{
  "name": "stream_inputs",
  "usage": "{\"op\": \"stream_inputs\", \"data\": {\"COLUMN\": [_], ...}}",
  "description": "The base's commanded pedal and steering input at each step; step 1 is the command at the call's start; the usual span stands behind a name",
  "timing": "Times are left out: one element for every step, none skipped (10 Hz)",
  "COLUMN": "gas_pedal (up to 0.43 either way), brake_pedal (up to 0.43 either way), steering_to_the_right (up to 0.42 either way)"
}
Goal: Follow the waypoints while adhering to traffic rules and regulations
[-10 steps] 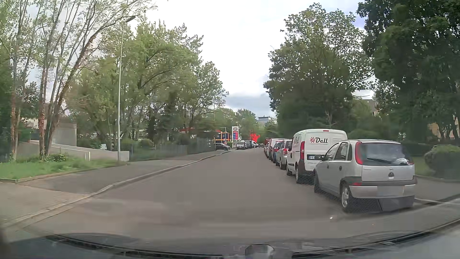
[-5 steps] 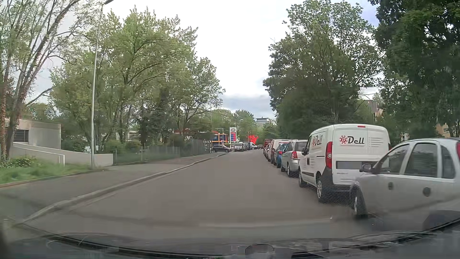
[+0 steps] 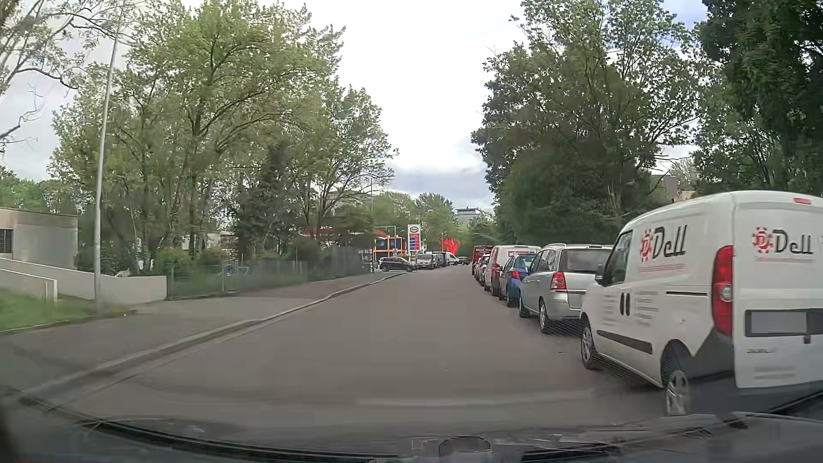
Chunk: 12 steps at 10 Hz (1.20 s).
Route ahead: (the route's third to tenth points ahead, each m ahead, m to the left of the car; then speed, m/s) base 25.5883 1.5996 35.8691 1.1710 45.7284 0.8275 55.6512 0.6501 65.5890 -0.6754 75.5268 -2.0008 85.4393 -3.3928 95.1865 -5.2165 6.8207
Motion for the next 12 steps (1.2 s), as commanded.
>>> {"op": "stream_inputs", "data": {"gas_pedal": [0.110, 0.110, 0.110, 0.098, 0.098, 0.098, 0.087, 0.087, 0.087, 0.087, 0.079, 0.079], "brake_pedal": [0.000, 0.000, 0.000, 0.000, 0.000, 0.000, 0.000, 0.000, 0.000, 0.000, 0.000, 0.000], "steering_to_the_right": [0.008, 0.008, 0.008, 0.008, 0.008, 0.008, 0.008, 0.008, 0.008, 0.008, 0.008, 0.008]}}
